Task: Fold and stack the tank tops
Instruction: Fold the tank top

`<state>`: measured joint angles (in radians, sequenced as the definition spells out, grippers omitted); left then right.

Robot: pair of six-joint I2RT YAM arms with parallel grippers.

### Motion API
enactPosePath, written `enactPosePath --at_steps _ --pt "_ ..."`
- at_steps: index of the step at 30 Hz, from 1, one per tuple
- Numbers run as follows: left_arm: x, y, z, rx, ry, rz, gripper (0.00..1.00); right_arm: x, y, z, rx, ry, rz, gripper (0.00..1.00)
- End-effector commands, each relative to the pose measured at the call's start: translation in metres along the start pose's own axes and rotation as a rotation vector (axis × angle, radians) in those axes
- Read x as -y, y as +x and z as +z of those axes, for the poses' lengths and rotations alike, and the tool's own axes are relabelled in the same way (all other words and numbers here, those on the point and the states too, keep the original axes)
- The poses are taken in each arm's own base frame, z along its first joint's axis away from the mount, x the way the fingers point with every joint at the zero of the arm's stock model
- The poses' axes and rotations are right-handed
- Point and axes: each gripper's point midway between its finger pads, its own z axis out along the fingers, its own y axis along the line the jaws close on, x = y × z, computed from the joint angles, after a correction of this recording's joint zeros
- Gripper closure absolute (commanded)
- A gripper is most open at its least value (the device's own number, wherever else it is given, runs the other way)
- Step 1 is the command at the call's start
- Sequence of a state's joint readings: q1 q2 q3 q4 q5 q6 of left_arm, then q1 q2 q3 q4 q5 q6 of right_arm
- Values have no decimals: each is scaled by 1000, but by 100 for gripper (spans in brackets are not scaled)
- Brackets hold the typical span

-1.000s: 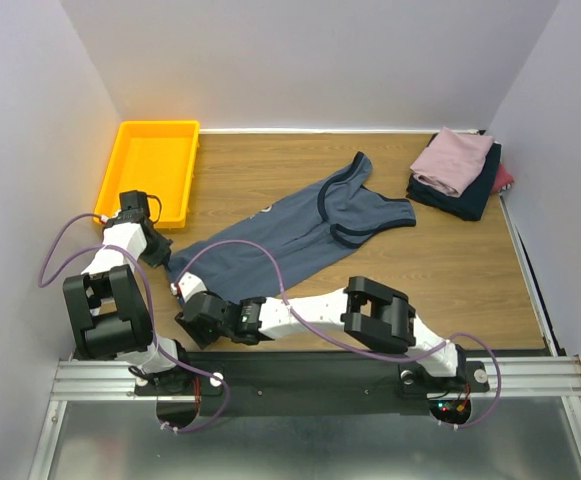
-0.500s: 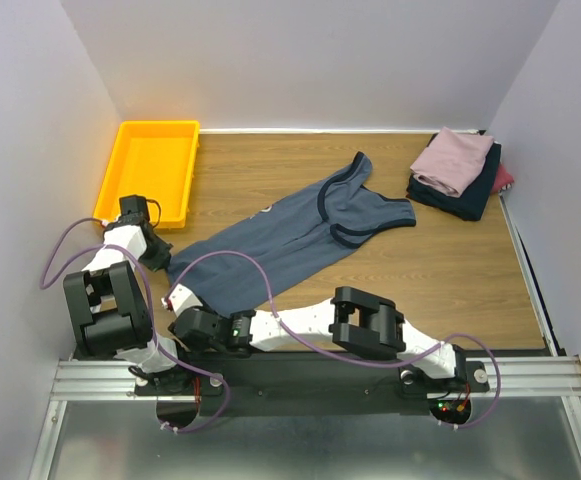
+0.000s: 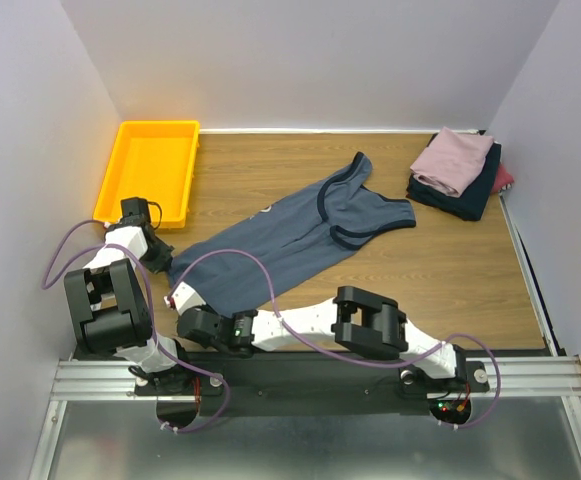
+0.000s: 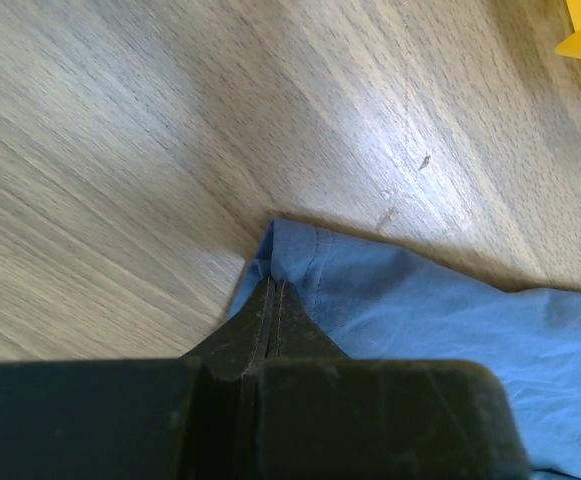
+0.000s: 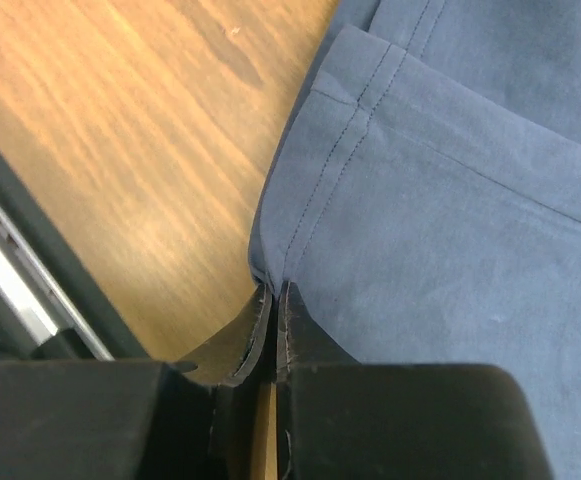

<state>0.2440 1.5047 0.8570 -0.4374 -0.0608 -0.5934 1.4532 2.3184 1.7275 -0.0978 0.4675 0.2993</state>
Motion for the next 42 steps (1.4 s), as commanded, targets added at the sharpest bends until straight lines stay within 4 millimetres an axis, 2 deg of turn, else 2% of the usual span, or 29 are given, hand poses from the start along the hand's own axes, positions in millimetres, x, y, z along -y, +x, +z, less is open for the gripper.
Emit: enactPosePath --at_steps 1,2,4,5,8,10,15,19,20,21,22,25,26,27,28,30,31,32,33,34,35,36,37,39,40,42 --pt "4 -15 -11 43 14 15 100 -9 -45 -31 81 -68 56 98" --pt "4 -15 -12 46 15 17 100 -9 -54 -39 93 -83 67 99" --pt "5 -18 -14 55 20 20 100 -10 -54 -45 90 -114 84 99" --pt "5 -19 -15 61 22 19 100 -11 -60 -51 95 -142 107 99" --pt "6 -20 -18 70 29 20 100 -9 -62 -56 91 -170 133 99" --pt "8 -23 -22 83 41 15 100 -12 -70 -63 99 -207 159 99" --pt "18 -33 -37 120 90 -1 100 -7 -75 -67 90 -238 201 99" --pt "30 -37 -46 125 141 -21 100 9 -71 -64 74 -221 229 99" --pt "38 -36 -49 121 167 -20 100 15 -75 -67 82 -215 242 99" --pt "43 -36 -51 125 181 -20 100 21 -67 -65 66 -204 246 99" --pt "52 -34 -53 129 200 -5 100 30 -74 -69 79 -195 260 99" --pt "79 -28 -60 112 262 8 100 46 -75 -73 83 -174 289 99" --pt "86 -27 -61 114 269 8 100 58 -69 -71 73 -153 299 99" --pt "96 -24 -64 110 284 21 100 63 -75 -77 87 -151 309 99" --pt "113 -19 -68 106 305 33 100 74 -67 -75 75 -128 318 99" --pt "136 -14 -71 94 333 39 100 88 -72 -83 95 -103 339 99" --pt "150 -2 -75 79 352 71 100 94 -73 -86 98 -93 350 99" --pt "158 1 -76 74 364 79 100 106 -74 -87 102 -75 364 99" --pt "165 5 -70 57 357 85 100 115 -69 -91 98 -59 374 99" --pt "180 5 -77 62 382 91 100 122 -68 -92 100 -46 388 99" --pt "190 9 -78 72 381 98 100 137 -58 -91 85 -16 398 99" --pt "206 16 -79 63 396 114 100 151 -62 -95 99 4 419 99" --pt "214 19 -79 59 403 127 100 153 -58 -97 96 12 419 99" --pt "235 23 -78 50 415 132 100 174 -49 -98 87 57 430 99" --pt "245 32 -79 40 424 149 100 188 -51 -101 97 80 444 99" --pt "258 38 -77 28 431 150 100 201 -45 -103 94 103 457 99"
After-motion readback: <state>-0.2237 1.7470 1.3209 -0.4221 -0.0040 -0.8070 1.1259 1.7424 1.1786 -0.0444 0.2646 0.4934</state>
